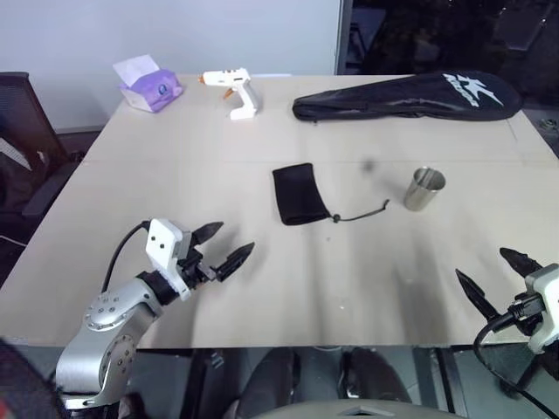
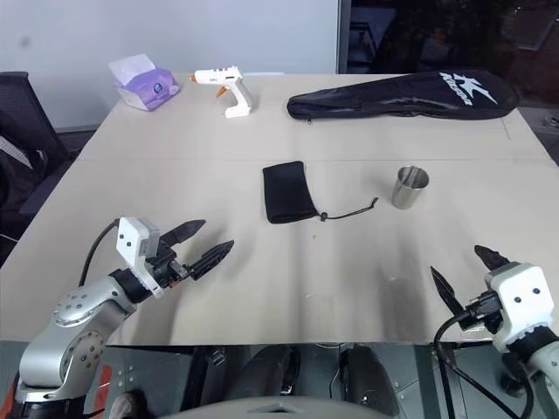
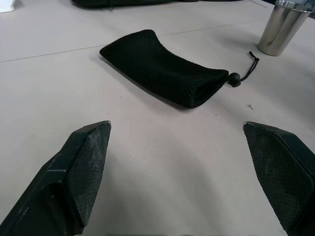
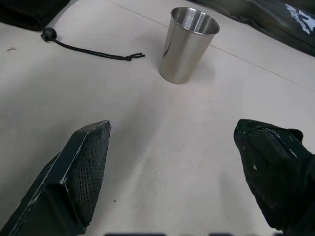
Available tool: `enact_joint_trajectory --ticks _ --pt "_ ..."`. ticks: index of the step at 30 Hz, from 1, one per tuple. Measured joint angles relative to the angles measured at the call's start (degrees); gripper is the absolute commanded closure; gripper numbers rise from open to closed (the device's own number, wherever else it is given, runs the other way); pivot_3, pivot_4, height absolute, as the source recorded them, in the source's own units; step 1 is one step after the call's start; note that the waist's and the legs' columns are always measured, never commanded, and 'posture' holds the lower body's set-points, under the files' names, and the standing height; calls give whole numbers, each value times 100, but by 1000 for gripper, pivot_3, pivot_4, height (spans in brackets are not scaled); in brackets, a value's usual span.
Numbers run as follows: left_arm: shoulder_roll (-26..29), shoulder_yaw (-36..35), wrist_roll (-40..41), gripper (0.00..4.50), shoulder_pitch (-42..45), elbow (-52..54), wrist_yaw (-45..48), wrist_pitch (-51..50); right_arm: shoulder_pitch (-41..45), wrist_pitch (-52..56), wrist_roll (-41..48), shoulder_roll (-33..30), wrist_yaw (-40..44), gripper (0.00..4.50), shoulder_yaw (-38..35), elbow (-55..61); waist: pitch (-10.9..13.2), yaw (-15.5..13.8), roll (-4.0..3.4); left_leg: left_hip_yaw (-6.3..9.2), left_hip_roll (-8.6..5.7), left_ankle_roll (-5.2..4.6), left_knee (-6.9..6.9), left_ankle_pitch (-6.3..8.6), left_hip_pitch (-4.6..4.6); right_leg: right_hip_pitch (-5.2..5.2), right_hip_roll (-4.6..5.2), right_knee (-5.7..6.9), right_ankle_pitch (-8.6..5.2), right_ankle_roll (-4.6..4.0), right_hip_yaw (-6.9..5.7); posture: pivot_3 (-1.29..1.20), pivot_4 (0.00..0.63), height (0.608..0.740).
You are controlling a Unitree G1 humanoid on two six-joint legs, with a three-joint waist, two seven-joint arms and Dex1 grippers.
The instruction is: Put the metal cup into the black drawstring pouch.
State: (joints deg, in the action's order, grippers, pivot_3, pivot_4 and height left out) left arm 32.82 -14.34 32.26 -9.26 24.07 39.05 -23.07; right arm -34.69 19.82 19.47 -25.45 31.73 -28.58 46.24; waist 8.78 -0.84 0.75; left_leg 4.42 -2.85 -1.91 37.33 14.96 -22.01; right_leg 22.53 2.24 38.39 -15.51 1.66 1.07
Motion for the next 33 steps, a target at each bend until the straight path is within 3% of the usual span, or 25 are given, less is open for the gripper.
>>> enact_joint_trajectory --ticks 3,5,7,10,17,24,26,28,33 --pt "110 76 -16 0 178 -23 -16 -182 -36 -24 23 16 21 284 -6 -2 2 -7 4 3 0 0 1 0 -1 0 -1 -1 0 0 -4 0 150 740" --pt "600 411 -56 0 1681 -321 -198 -1127 -27 -73 149 33 83 284 116 72 5 -141 5 32 -1 5 17 -4 -7 -8 -3 3 -1 1 -42 0 150 740" --pt "893 599 -103 0 2593 -463 -228 -1566 -41 -87 218 -15 172 284 289 347 3 -129 0 26 0 7 16 -5 -5 -9 -6 1 0 3 -40 0 150 740" --pt "1293 1469 -438 0 3666 -753 313 -1823 -166 -108 210 -185 298 284 618 717 1 -41 -3 6 -7 8 5 -6 0 -15 -4 -8 2 6 -22 0 150 740" --pt "719 3536 -1797 0 5120 -2514 1498 -860 -197 147 126 -433 213 284 1246 1097 6 63 5 8 -5 26 0 -16 -25 12 -7 -9 1 6 -21 0 150 740" --pt "217 4003 -2858 0 5795 -4360 1996 671 -126 114 -351 -309 -219 284 1823 1136 6 90 6 11 -5 23 11 -14 -42 23 -6 -9 2 8 -25 0 150 740" --pt "-43 4046 -3175 514 5917 -4921 2020 1233 -86 103 -552 -229 -383 0 1986 1136 6 82 6 11 -7 22 13 -14 -46 24 -4 -9 2 8 -27 0 150 740" --pt "-140 4091 -3254 1105 5925 -5084 2060 1384 -80 102 -589 -221 -457 0 2035 1136 7 84 7 14 -7 22 15 -14 -50 26 -4 -9 2 8 -29 0 150 740" --pt "-512 4117 -3562 3327 6143 -5829 2101 1916 129 168 -683 -110 -831 0 2093 1135 6 82 8 18 -7 19 22 -13 -53 28 -5 -3 3 9 -35 0 150 740"
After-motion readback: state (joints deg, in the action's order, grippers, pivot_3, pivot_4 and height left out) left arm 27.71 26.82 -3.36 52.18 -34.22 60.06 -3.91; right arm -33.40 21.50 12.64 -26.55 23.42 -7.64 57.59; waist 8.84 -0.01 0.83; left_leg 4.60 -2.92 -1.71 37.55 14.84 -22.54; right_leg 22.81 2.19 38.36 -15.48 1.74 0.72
